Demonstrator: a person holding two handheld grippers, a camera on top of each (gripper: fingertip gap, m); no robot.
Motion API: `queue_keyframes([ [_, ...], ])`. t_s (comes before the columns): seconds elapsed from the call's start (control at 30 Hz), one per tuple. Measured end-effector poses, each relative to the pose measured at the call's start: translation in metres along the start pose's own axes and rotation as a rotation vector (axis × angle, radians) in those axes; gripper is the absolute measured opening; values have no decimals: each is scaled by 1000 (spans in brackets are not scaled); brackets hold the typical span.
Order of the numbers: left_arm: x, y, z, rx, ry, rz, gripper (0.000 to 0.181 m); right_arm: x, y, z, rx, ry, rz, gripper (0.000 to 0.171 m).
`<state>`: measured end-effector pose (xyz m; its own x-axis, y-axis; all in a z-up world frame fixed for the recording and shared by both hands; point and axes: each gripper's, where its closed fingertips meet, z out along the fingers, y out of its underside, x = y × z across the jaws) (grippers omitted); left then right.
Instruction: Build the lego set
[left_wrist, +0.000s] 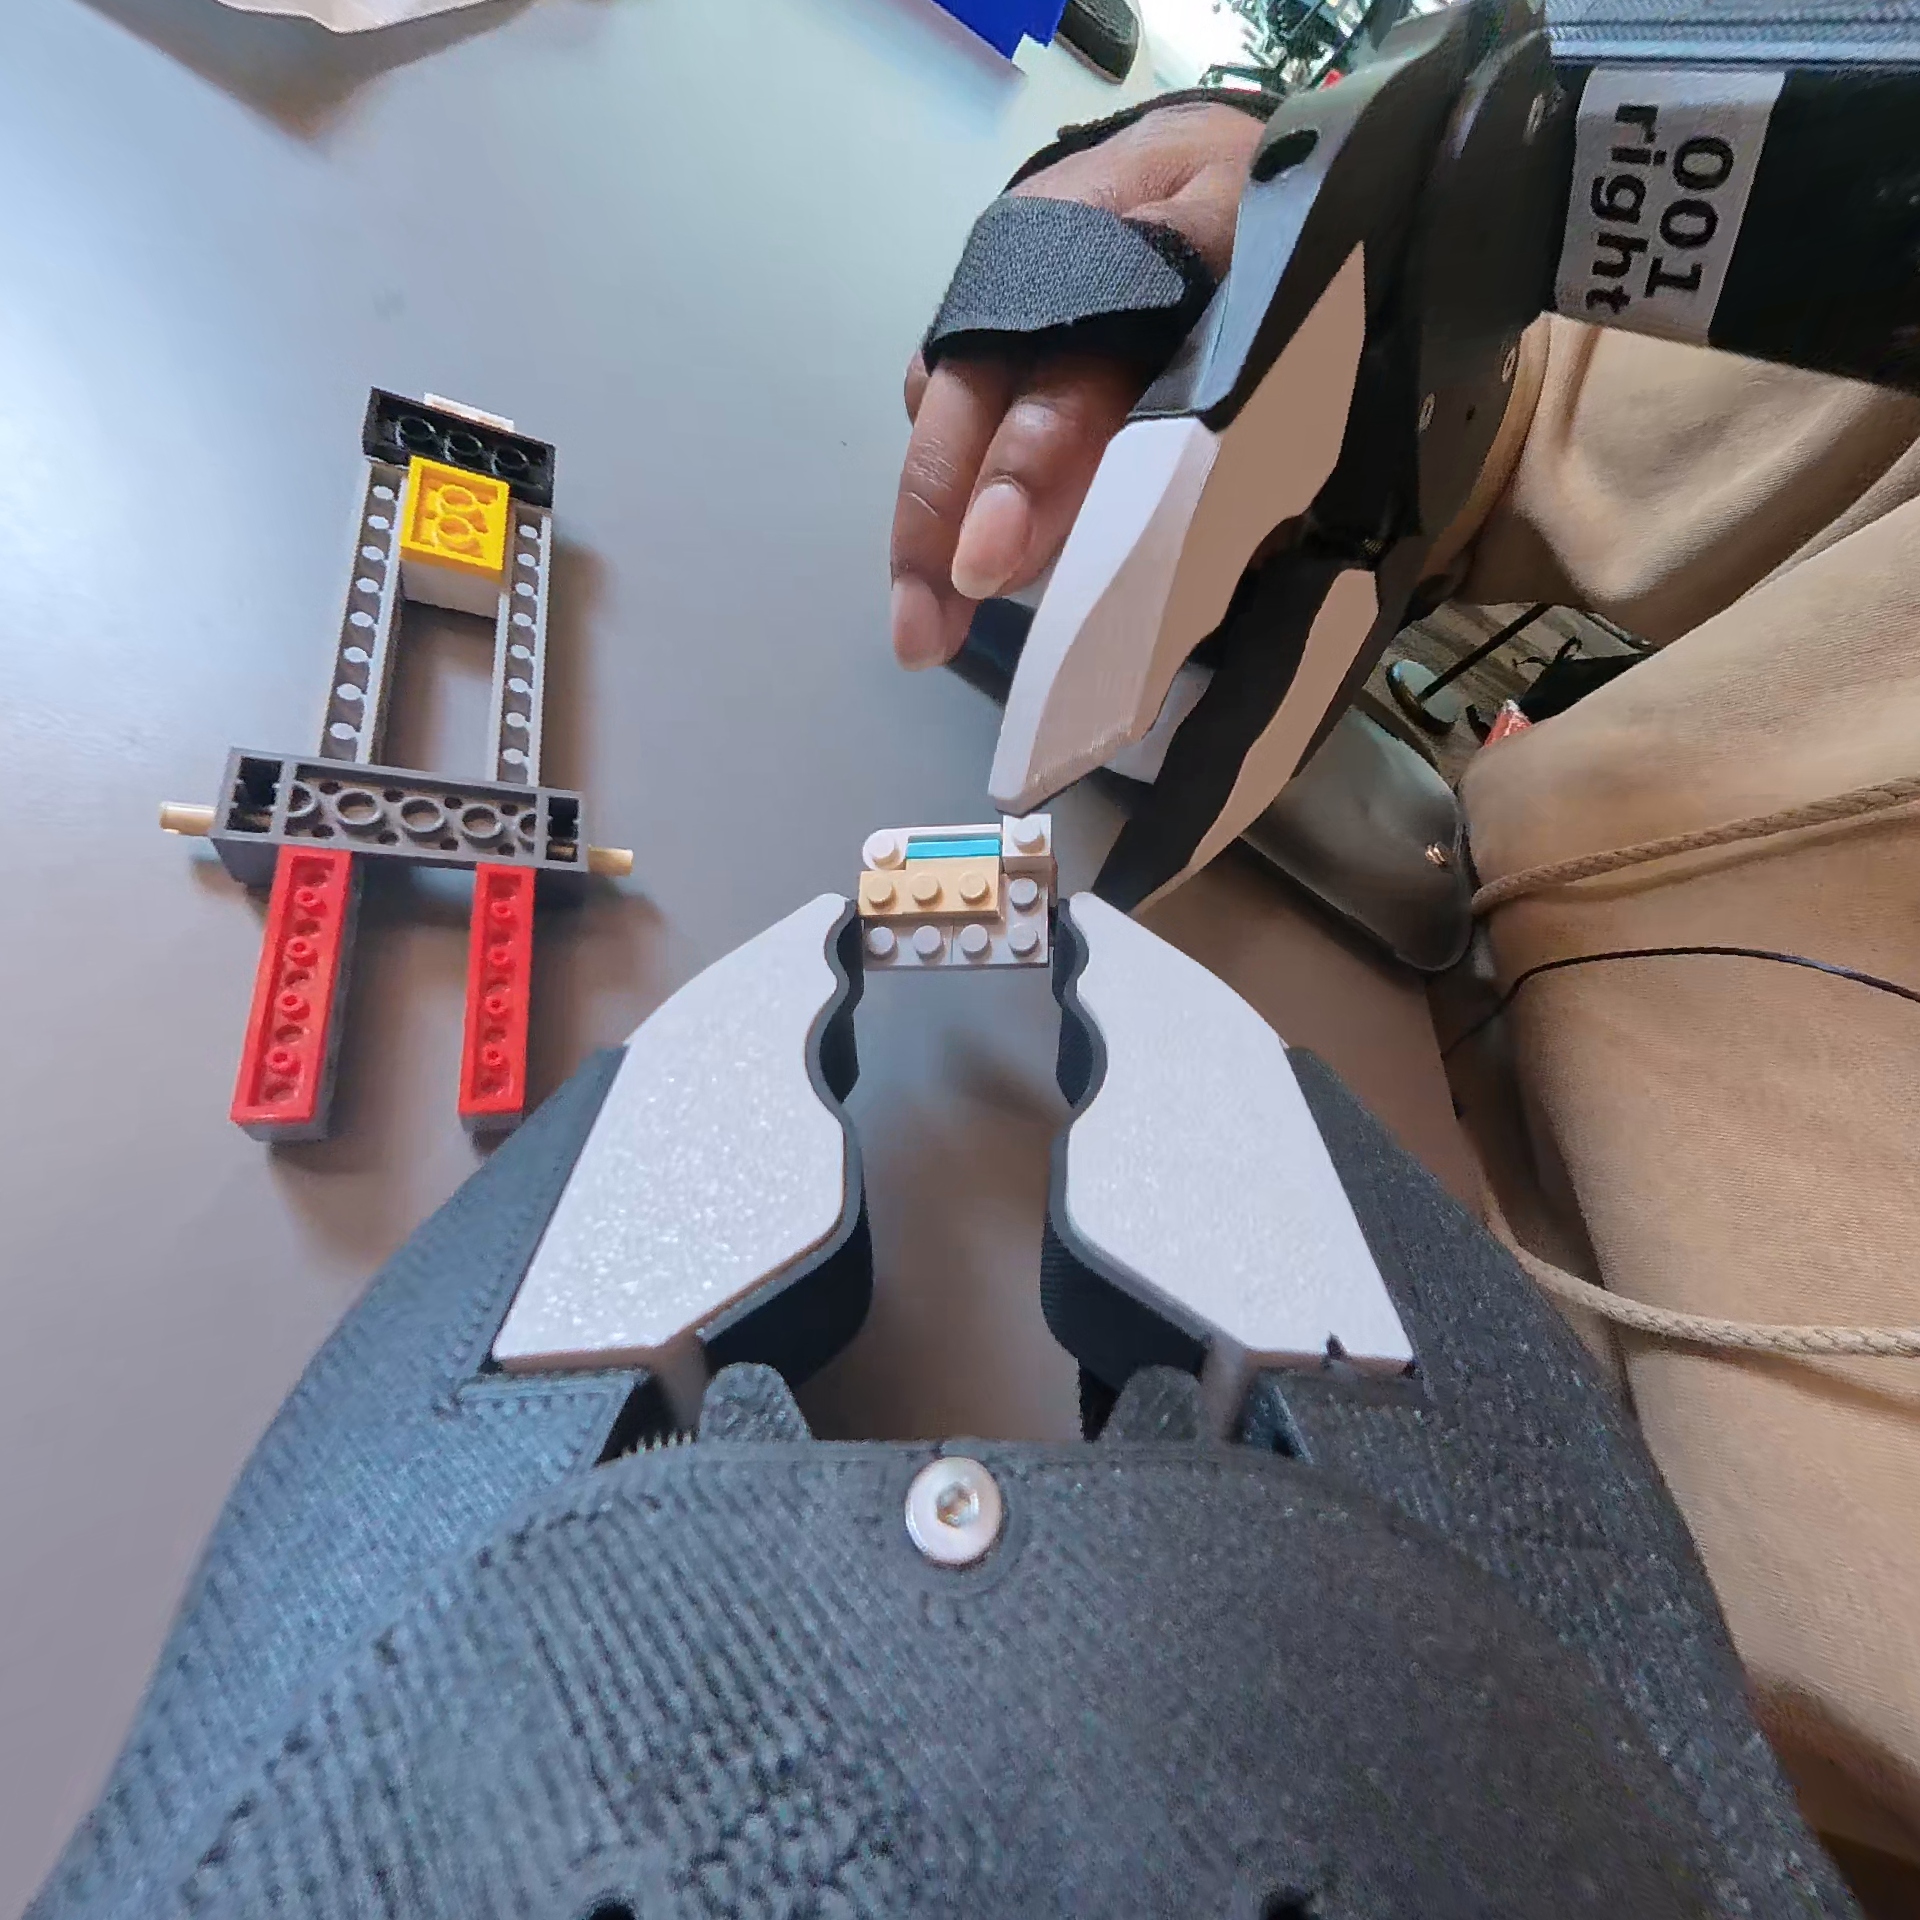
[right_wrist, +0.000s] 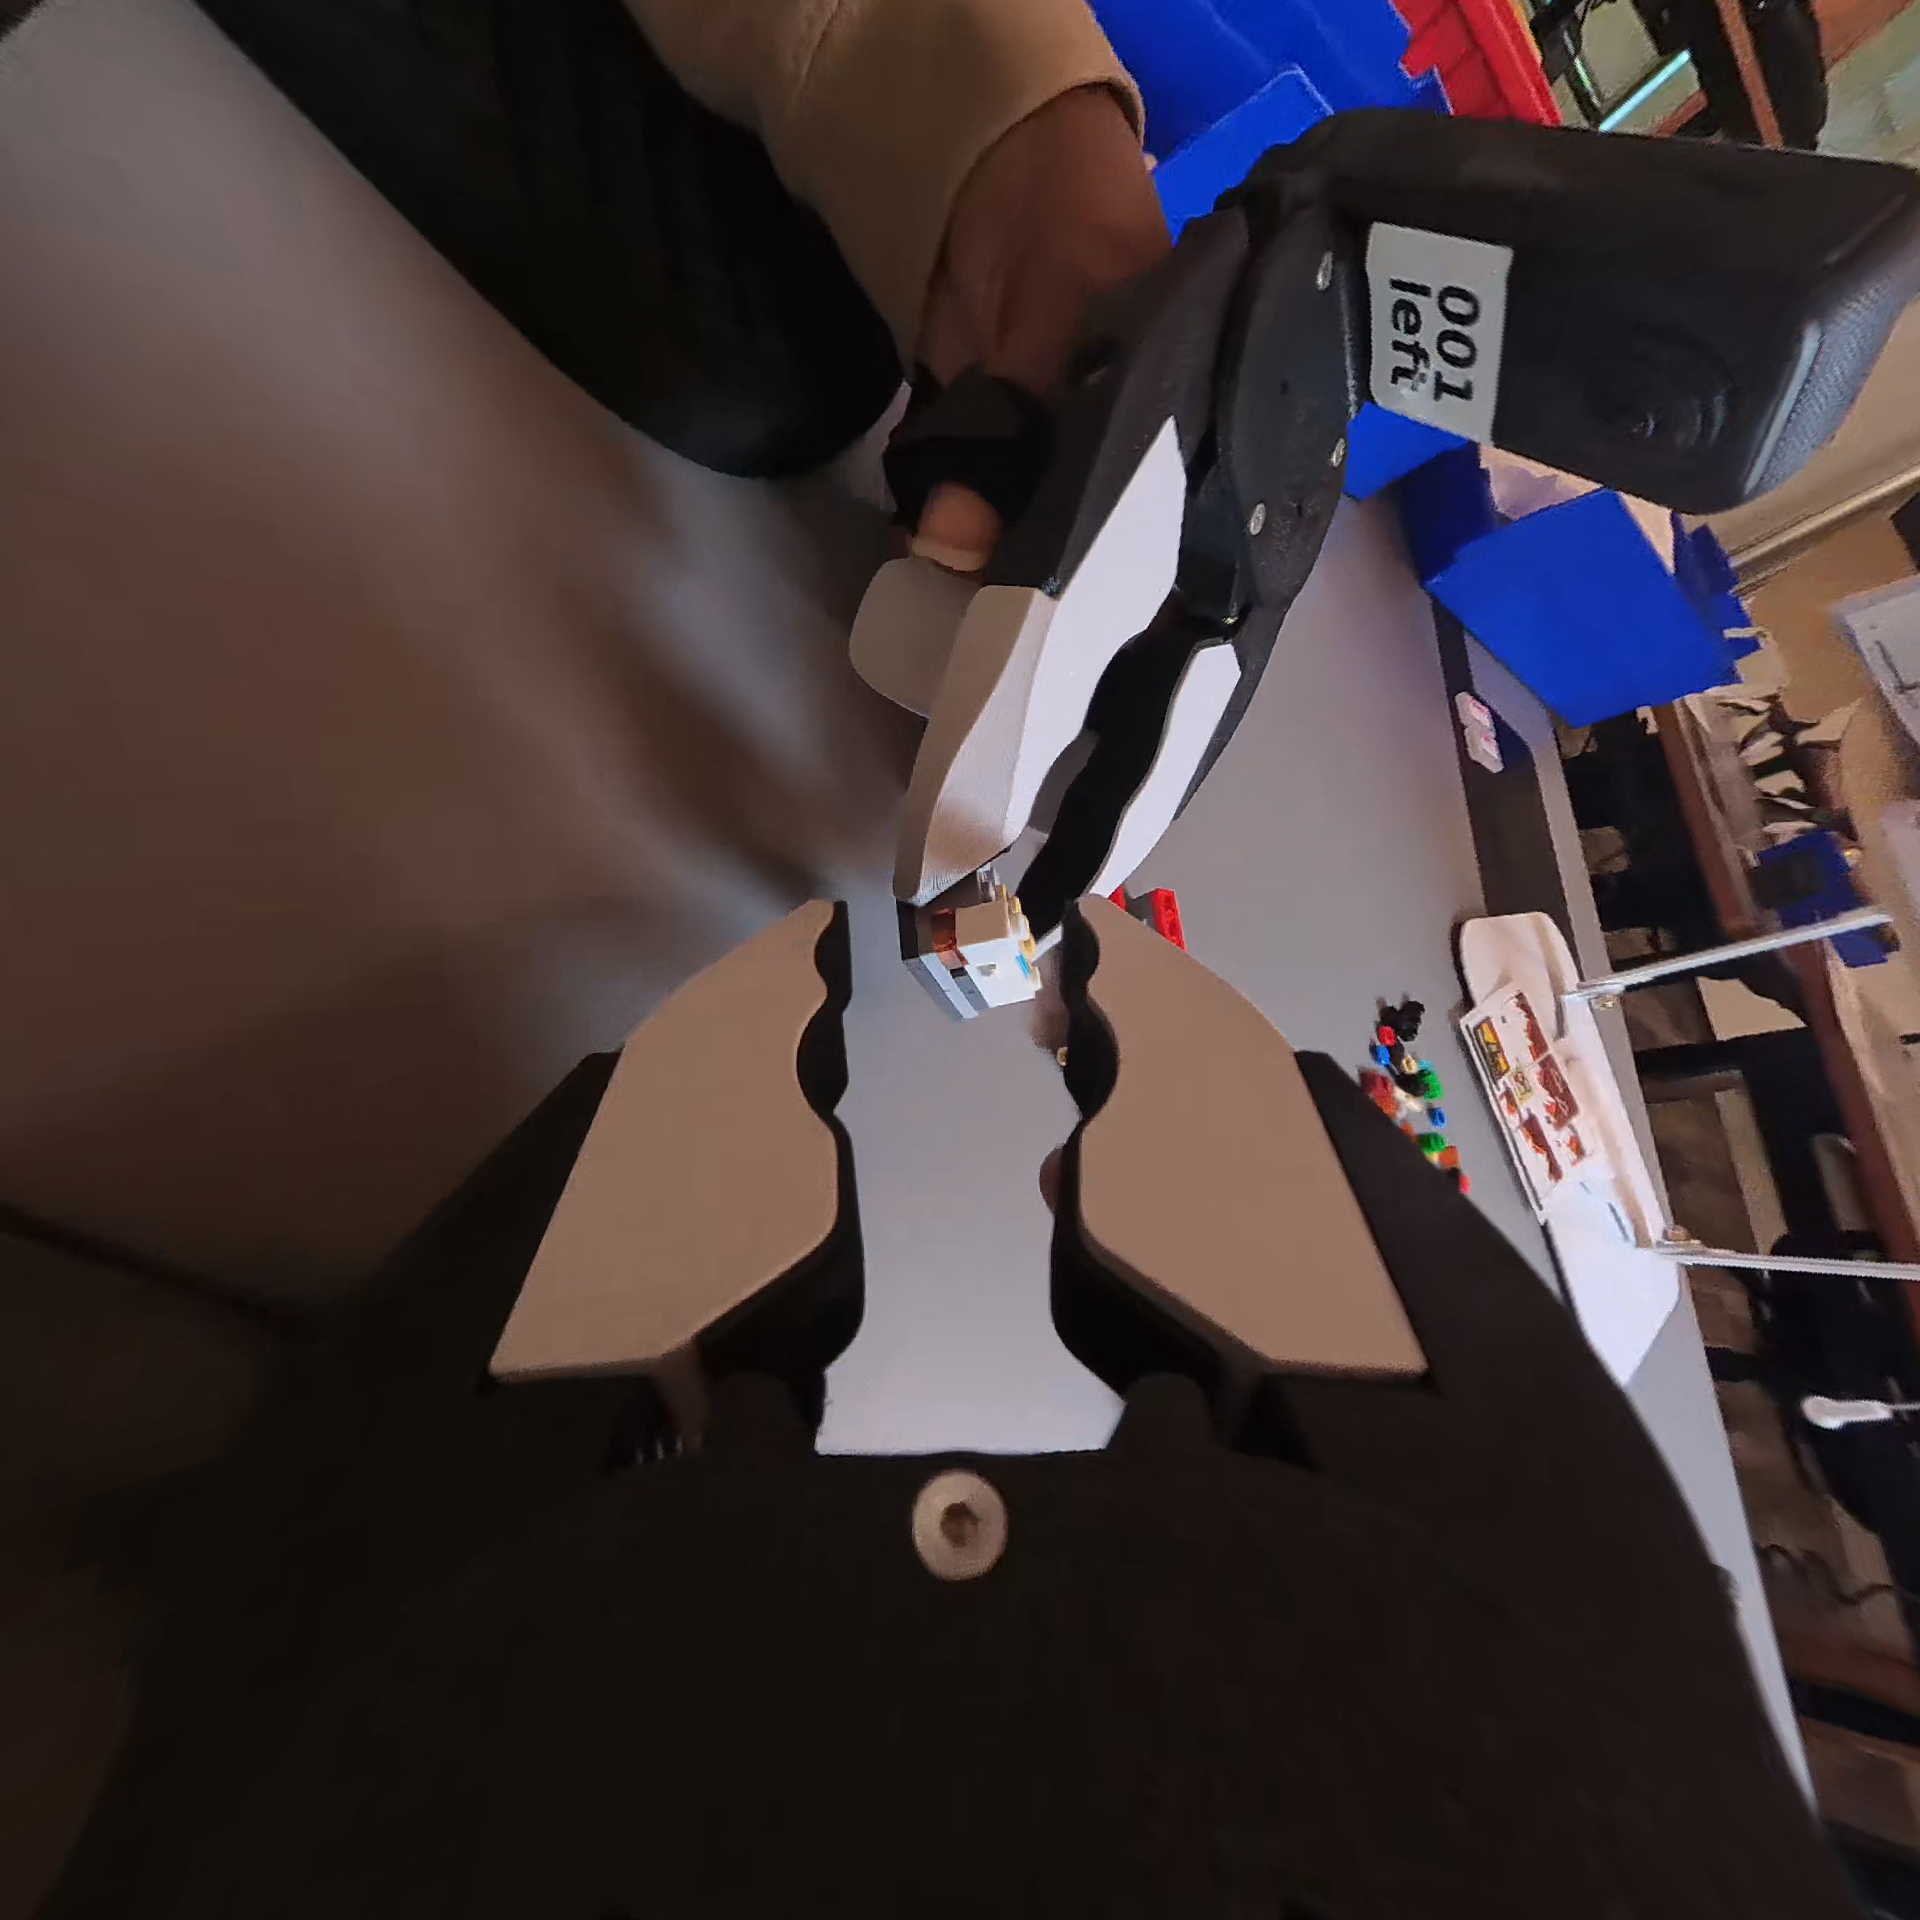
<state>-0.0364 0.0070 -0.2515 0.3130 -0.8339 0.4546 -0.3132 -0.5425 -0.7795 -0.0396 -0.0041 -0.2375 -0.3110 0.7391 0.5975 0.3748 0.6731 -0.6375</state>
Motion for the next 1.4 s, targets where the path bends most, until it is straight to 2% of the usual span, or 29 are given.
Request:
queue_keyframes([
  [0.23,4,3,1,-15,37,-48,35,-2,0,5,-14,24,-41,24],
  [0.67,15,-10,-8,64,184,-223,34,5,-14,-2,81,16,120,22],
  [0.97,19,-8,-8,59,224,-249,34,3,-16,-2,93,-27,202,22],
  [1.13,15,-17,-13,113,155,-107,34,12,-20,-4,140,33,210,22],
  [1.17,14,-19,-14,120,118,-44,35,14,-20,-6,154,22,246,26],
  [1.23,13,-21,-15,127,45,79,35,16,-16,-10,167,-36,363,47],
  [1.4,11,-26,-16,146,-108,385,35,20,-1,-16,187,-115,560,47],
])
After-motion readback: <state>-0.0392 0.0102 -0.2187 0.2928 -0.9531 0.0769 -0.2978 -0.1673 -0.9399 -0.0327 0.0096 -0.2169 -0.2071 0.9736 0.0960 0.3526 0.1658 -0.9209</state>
